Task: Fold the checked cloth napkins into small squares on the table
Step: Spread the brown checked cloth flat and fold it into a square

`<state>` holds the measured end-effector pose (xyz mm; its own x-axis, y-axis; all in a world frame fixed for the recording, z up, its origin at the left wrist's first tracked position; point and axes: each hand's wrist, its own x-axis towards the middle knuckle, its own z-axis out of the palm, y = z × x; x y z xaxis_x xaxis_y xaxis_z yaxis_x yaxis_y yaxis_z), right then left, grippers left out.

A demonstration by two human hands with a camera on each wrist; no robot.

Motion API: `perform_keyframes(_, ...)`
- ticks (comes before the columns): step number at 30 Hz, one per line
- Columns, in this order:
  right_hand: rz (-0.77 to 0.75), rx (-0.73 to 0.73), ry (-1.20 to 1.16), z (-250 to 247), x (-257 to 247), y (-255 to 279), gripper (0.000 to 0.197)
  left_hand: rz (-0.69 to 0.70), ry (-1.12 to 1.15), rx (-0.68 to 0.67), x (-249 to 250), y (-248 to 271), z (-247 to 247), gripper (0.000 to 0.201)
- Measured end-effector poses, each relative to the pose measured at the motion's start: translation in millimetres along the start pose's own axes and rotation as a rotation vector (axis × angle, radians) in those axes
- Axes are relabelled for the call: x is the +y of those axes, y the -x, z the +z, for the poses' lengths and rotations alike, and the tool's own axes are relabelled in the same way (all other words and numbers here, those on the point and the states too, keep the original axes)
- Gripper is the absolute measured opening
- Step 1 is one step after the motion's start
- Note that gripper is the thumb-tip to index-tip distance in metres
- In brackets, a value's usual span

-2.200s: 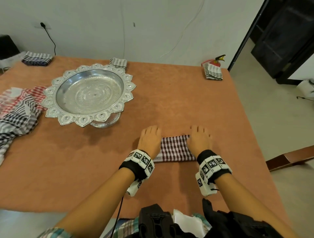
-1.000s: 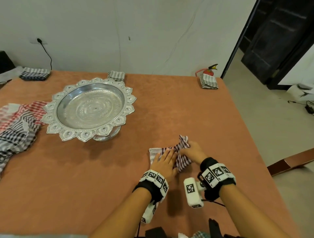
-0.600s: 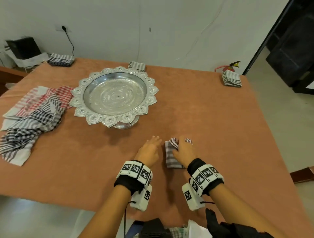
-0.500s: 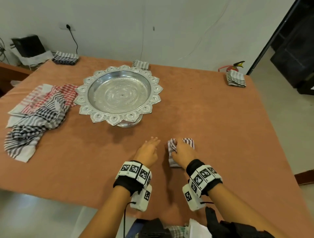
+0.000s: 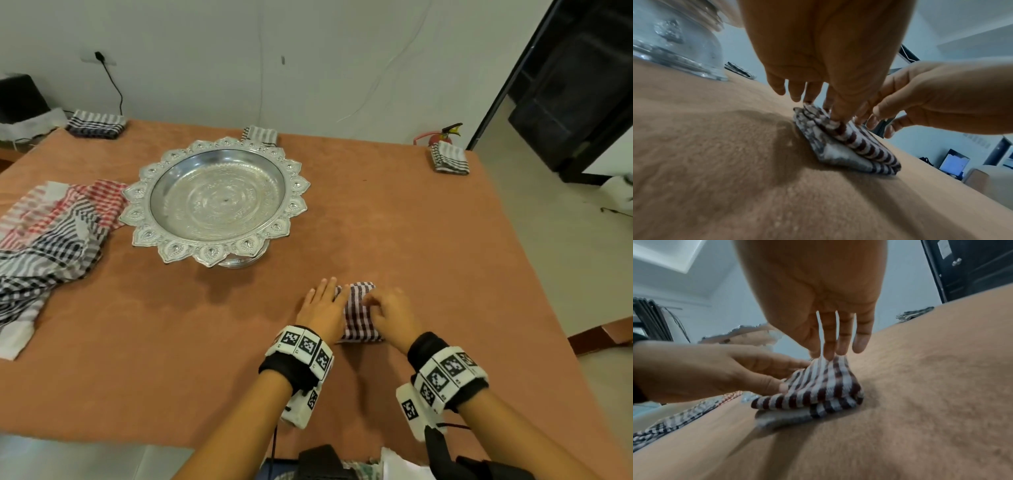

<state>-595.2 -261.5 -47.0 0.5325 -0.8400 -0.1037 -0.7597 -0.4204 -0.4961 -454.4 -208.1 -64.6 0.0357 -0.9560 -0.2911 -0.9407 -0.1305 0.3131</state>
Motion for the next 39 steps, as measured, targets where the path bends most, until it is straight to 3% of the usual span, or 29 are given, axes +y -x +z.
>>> perform_keyframes(2, 0.025, 0.005, 0.081, 10.7, 1.0, 0.2, 0.030, -0.030, -0.045, -0.024, -2.2, -2.5, 2.6, 0.065)
perform_keyframes(5, 0.093, -0.118, 0.182, 25.2, 1.4, -2.5, 0.049, -0.074, -0.068, -0.067, -4.6, -2.8, 3.6, 0.066)
perform_keyframes(9, 0.231, -0.114, 0.122, 19.9, 0.8, -7.6, 0.058, -0.106, -0.078, -0.100, 2.4, -1.0, 3.1, 0.070)
perform_keyframes(13, 0.455, -0.089, -0.208, 5.1, 1.6, -15.4, 0.062, -0.137, 0.048, -0.106, 8.9, -3.4, -3.0, 0.075)
perform_keyframes(16, 0.499, -0.207, -0.439, 2.6, 7.1, -17.3, 0.033, -0.162, 0.204, -0.171, 16.0, -4.6, -7.4, 0.077)
perform_keyframes(18, 0.528, -0.203, -0.551, 0.6, 12.9, -10.5, 0.018, -0.148, 0.258, -0.183, 21.2, -7.2, -5.2, 0.078)
perform_keyframes(21, 0.554, -0.129, -0.736, -10.7, 27.8, 7.7, 0.038, -0.076, 0.291, -0.184, 35.5, -13.3, 0.9, 0.076)
perform_keyframes(26, 0.582, -0.074, -0.688, -45.8, 81.5, 59.6, 0.051, 0.064, 0.228, -0.184, 104.2, -17.1, 12.7, 0.067)
perform_keyframes(31, 0.623, 0.019, -0.623, -75.1, 157.2, 118.0, 0.046, 0.190, 0.106, -0.229, 195.3, -19.3, 48.6, 0.060)
perform_keyframes(37, 0.562, -0.002, -0.527, -77.3, 216.5, 166.4, 0.053, 0.134, -0.023, -0.279, 261.9, -7.0, 86.7, 0.054)
perform_keyframes(39, 0.502, 0.029, -0.455, -74.7, 220.9, 174.7, 0.058, 0.131, -0.043, -0.207, 265.6, -1.6, 91.0, 0.062)
